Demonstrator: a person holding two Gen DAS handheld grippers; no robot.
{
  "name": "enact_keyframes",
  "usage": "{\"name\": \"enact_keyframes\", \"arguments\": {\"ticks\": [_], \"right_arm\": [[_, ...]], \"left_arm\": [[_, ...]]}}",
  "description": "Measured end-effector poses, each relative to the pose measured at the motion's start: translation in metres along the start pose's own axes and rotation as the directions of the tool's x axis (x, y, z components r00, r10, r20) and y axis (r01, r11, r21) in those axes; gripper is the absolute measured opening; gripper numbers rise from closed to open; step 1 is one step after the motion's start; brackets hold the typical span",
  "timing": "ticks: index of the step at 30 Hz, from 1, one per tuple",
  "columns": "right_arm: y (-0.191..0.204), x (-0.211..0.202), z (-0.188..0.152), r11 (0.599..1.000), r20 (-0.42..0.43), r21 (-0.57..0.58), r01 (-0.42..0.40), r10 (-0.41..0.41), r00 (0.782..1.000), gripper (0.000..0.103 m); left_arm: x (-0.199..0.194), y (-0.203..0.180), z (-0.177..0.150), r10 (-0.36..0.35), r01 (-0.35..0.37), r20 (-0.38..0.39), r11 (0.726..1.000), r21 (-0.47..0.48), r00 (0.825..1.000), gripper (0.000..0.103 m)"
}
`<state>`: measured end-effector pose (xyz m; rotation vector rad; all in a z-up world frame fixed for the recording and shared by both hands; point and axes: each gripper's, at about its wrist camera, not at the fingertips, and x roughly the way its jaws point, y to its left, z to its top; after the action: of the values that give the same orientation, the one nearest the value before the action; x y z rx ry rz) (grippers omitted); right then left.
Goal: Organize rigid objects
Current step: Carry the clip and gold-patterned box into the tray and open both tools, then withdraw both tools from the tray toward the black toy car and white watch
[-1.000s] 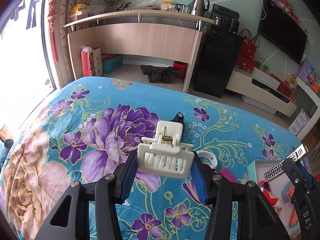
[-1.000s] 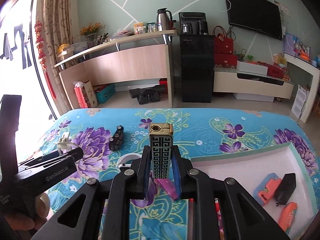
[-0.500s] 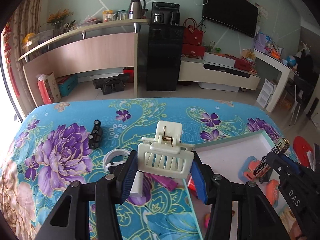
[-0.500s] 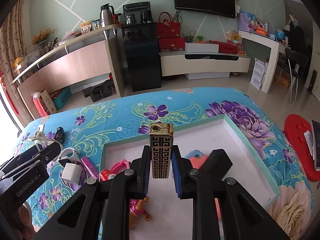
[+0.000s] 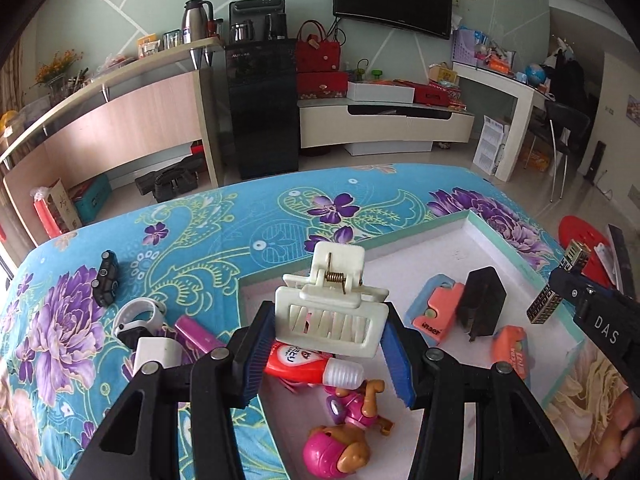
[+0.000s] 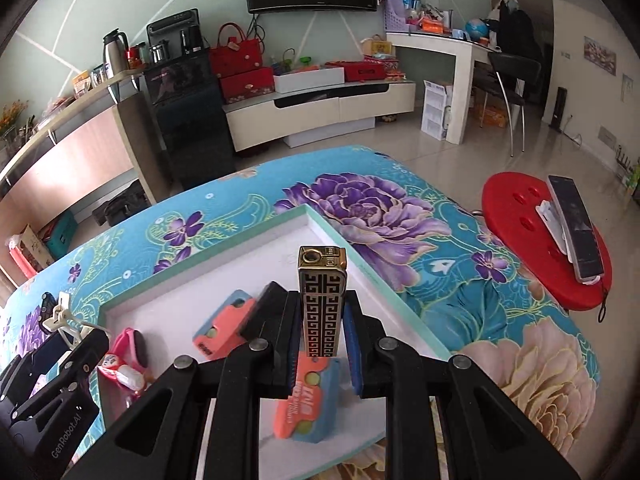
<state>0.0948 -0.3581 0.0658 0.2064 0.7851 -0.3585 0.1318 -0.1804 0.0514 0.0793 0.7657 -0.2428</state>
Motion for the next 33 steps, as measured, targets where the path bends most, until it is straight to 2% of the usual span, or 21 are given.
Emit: {"name": "enact_keyframes", "arguments": {"ticks": [6, 11, 21, 23, 24, 25, 27, 30, 33], "right_arm": [[-0.003, 0.010, -0.005, 0.994, 0.001, -0.062, 0.086, -0.086, 0.996, 0.021], [0.002, 0.028, -0.011, 0.987, -0.032, -0.109, 0.119, -0.123, 0.992, 0.021], [0.019, 0.038, -0.016, 0.969, -0.022, -0.204, 0.136, -0.144, 0.989, 0.021], [0.019, 0.038, -0.016, 0.970, -0.020, -0.201, 0.134, -0.141, 0.990, 0.021], [0.018, 0.039, -0.016, 0.972, -0.021, -0.197, 0.131, -0.137, 0.990, 0.021], [0.017, 0.039, -0.015, 0.974, -0.023, -0.190, 0.123, -0.130, 0.991, 0.022], [0.016, 0.040, -0.015, 0.978, -0.027, -0.177, 0.109, -0.116, 0.993, 0.025], [0.015, 0.040, -0.014, 0.978, -0.026, -0.173, 0.113, -0.120, 0.992, 0.039], [0.014, 0.038, -0.013, 0.983, -0.022, -0.157, 0.092, -0.097, 0.995, 0.040]], "left_arm": [[0.012, -0.013, -0.006, 0.007, -0.006, -0.029, 1.000, 0.023, 1.000, 0.054], [0.020, -0.020, -0.011, 0.020, -0.018, -0.047, 0.999, 0.049, 0.999, 0.054], [0.027, -0.020, -0.016, 0.040, -0.036, -0.071, 0.998, 0.056, 0.997, 0.056], [0.026, -0.018, -0.016, 0.042, -0.038, -0.070, 0.998, 0.053, 0.997, 0.058], [0.026, -0.018, -0.015, 0.042, -0.038, -0.071, 0.998, 0.052, 0.997, 0.063], [0.025, -0.017, -0.015, 0.042, -0.038, -0.069, 0.998, 0.052, 0.997, 0.067], [0.024, -0.017, -0.014, 0.049, -0.046, -0.068, 0.998, 0.053, 0.996, 0.068], [0.021, -0.015, -0.013, 0.056, -0.053, -0.063, 0.997, 0.052, 0.996, 0.068], [0.017, -0.011, -0.010, 0.066, -0.064, -0.053, 0.997, 0.044, 0.996, 0.070]]}}
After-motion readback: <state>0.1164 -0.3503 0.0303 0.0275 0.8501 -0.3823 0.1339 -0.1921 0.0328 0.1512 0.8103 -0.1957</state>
